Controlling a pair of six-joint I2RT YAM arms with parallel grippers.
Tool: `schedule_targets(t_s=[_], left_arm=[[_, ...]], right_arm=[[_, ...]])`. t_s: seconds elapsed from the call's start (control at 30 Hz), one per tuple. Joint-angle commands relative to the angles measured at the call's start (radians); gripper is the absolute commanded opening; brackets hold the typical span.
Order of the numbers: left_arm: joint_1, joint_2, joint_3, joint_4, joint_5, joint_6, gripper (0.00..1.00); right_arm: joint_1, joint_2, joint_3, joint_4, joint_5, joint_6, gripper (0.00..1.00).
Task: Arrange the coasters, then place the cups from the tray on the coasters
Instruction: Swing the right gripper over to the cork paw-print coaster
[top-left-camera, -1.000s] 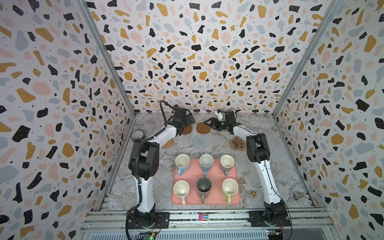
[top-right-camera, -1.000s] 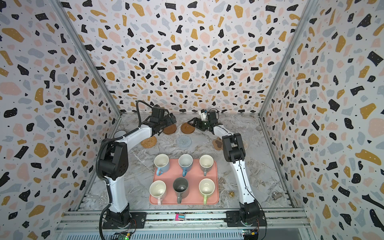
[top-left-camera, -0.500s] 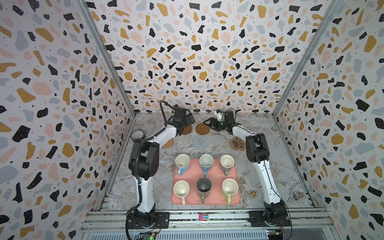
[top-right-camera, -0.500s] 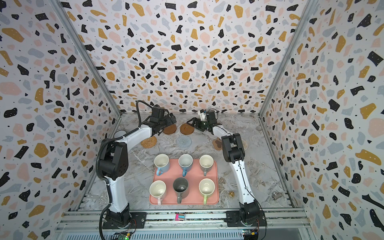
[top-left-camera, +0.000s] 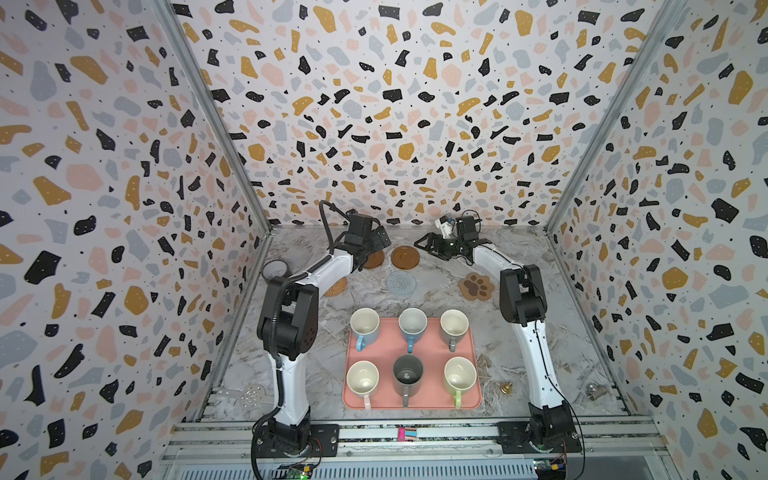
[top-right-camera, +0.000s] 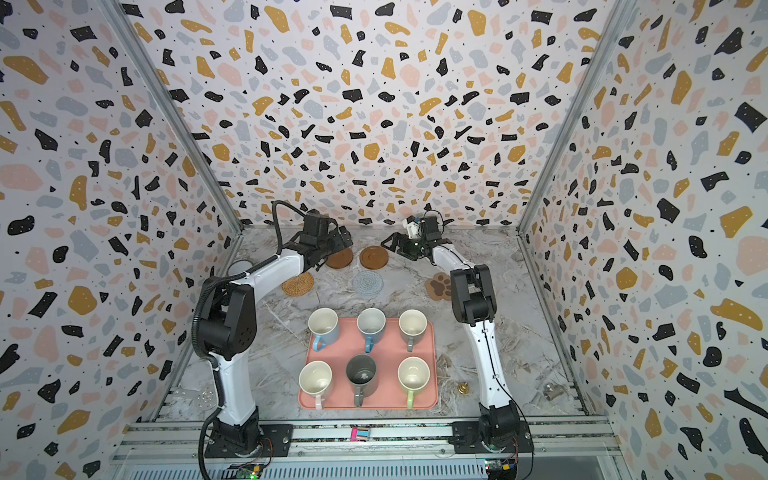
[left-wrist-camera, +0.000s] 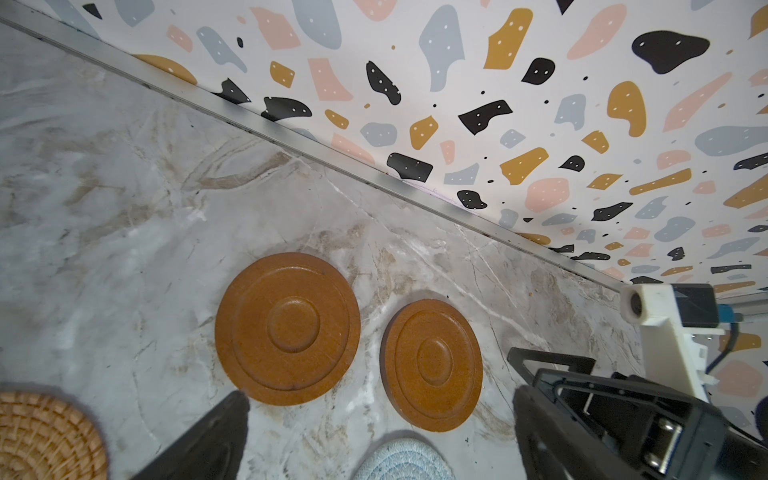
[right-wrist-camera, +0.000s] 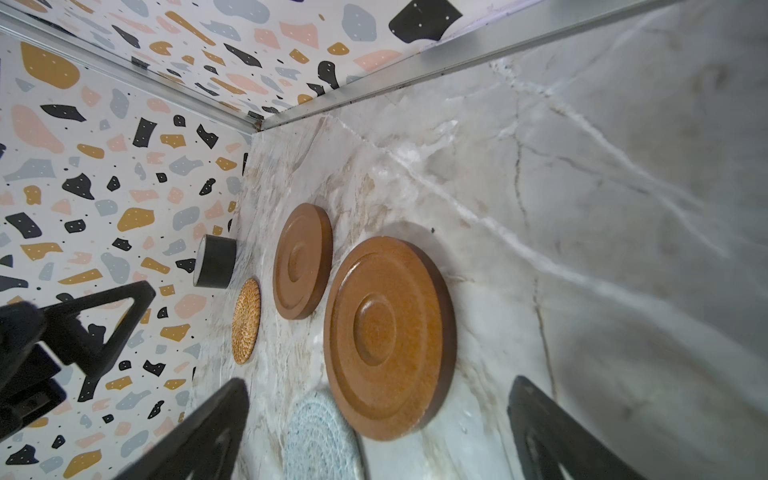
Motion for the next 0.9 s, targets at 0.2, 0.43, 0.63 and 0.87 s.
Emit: schedule_targets(t_s=[0.2, 0.43, 0.63, 0.87], left_arm=[[0.004, -0.017, 0.019, 0.036, 0.009, -0.01, 1.0], [0.003, 0.013, 0.038, 0.052, 0.024, -0.023, 1.0], [0.003, 0.027, 0.051, 0.049, 0.031, -0.024, 1.0], [0.001, 0.031, 0.049, 0.053, 0.035, -0.038, 1.0]], right_arm=[[-0.059, -0.293, -0.14, -0.272, 0.147, -0.192, 0.99], [-0.143, -0.476, -0.379, -0.332, 0.321, -0.186, 0.99], [-0.203, -0.577, -0.556, -0.361, 0.337, -0.162, 0.99], [-0.248, -0.668, -0.735, -0.324, 0.302, -0.088, 0.99]])
